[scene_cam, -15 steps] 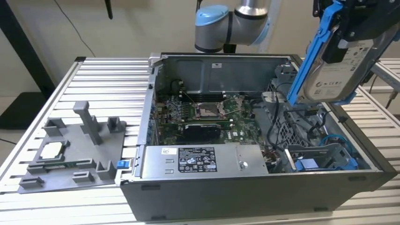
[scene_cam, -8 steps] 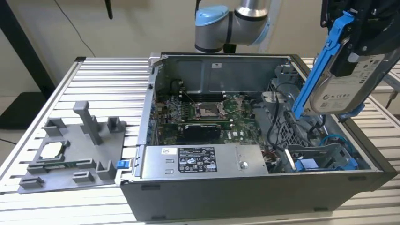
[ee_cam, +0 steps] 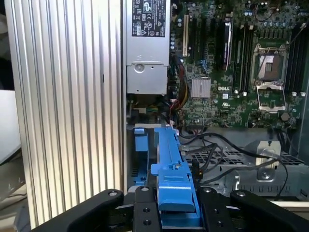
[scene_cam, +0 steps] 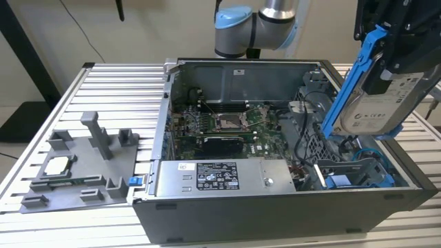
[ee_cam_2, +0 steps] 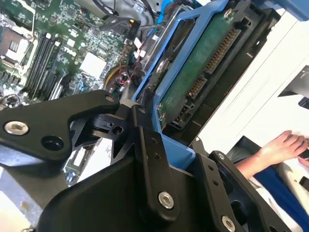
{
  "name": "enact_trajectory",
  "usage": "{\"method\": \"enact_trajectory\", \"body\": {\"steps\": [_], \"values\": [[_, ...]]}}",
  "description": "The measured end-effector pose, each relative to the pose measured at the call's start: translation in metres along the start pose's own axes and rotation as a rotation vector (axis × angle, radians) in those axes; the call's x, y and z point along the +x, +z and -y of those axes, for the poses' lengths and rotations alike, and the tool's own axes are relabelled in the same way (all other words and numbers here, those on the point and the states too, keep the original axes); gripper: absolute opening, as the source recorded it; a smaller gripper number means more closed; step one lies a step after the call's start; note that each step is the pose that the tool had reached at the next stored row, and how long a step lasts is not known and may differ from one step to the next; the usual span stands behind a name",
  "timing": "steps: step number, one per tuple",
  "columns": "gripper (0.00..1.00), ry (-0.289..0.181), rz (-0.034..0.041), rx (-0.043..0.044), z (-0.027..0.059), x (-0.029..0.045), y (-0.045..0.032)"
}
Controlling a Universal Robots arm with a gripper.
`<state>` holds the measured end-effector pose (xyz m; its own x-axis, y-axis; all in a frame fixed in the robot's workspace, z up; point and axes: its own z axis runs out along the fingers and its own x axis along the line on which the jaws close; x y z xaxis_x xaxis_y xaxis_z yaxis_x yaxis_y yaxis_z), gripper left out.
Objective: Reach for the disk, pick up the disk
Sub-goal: 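Pick up the disk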
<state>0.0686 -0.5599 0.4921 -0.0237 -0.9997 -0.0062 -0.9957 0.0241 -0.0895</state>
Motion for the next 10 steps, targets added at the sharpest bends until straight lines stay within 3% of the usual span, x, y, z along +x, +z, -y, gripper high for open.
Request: {"method": "enact_trajectory", "body": {"steps": [7, 10], "values": [[0.0, 0.027, -0.0025, 0.0004, 0.0009, 0.0025, 0.0126], [0.0, 0.027, -0.0025, 0.0003, 0.0088, 0.0041, 0.0183]]}}
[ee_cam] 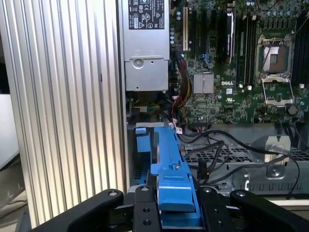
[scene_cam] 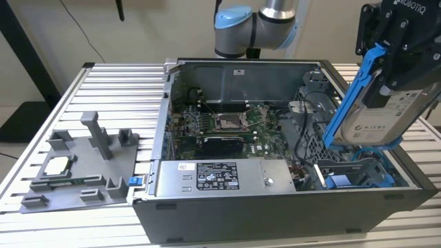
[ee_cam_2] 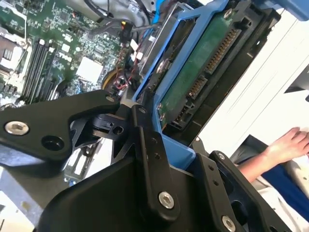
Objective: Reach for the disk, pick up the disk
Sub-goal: 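Pick up the disk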
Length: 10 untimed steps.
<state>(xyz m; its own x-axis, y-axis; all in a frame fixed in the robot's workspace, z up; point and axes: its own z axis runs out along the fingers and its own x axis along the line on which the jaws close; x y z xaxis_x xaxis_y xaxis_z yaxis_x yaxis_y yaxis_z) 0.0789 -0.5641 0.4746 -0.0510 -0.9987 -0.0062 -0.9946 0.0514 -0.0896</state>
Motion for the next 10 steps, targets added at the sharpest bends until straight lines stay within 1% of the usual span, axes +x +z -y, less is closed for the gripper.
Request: {"method": "enact_trajectory", "body": {"steps": [2, 4, 7, 10], "values": [[0.0, 0.0, -0.0001, 0.0, 0.0062, 0.001, 0.0037], [0.0, 0.0, -0.0001, 0.0, 0.0094, 0.0031, 0.0076], [0.0, 0.0, 0.0, 0.0, 0.01, 0.0092, 0.0132], [0.0, 0.0, 0.0, 0.0, 0.01, 0.0181, 0.0185]]}}
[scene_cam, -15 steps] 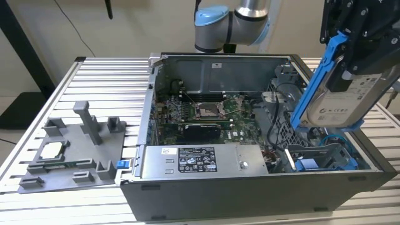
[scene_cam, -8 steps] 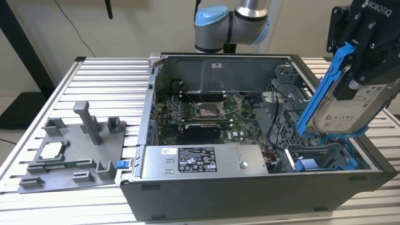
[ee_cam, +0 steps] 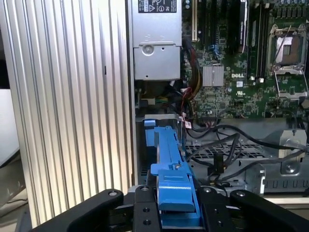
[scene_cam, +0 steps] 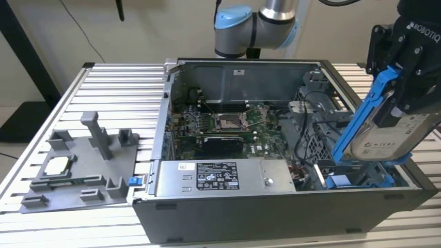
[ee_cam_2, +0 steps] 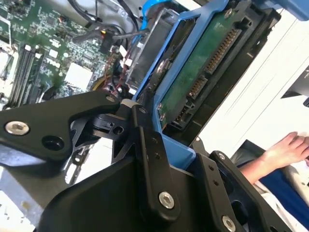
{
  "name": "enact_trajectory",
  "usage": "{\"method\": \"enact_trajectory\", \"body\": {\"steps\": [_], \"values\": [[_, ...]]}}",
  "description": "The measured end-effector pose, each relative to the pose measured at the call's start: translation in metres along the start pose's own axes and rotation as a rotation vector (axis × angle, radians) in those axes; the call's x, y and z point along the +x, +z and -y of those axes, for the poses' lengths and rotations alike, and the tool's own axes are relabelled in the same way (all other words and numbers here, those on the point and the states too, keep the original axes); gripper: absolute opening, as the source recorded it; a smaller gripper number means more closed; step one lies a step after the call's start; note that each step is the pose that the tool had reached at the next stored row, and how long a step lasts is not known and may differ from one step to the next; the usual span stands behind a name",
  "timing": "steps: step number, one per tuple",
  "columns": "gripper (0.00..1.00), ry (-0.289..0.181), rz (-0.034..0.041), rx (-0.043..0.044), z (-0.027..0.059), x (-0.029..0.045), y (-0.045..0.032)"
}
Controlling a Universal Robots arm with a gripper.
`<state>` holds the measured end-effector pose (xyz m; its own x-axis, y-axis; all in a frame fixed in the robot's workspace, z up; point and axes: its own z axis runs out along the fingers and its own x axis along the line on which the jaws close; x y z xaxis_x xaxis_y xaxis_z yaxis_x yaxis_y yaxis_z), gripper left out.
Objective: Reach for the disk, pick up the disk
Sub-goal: 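Pick up the disk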
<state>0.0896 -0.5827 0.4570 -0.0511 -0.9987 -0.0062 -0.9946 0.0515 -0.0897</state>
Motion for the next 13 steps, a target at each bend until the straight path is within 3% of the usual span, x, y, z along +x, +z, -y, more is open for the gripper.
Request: {"method": "enact_trajectory", "body": {"steps": [4, 13], "values": [[0.0, -0.003, 0.0, 0.0, -0.0005, 0.0021, 0.0067], [0.0, -0.004, 0.0002, 0.0, -0.0005, 0.0021, 0.0074]]}}
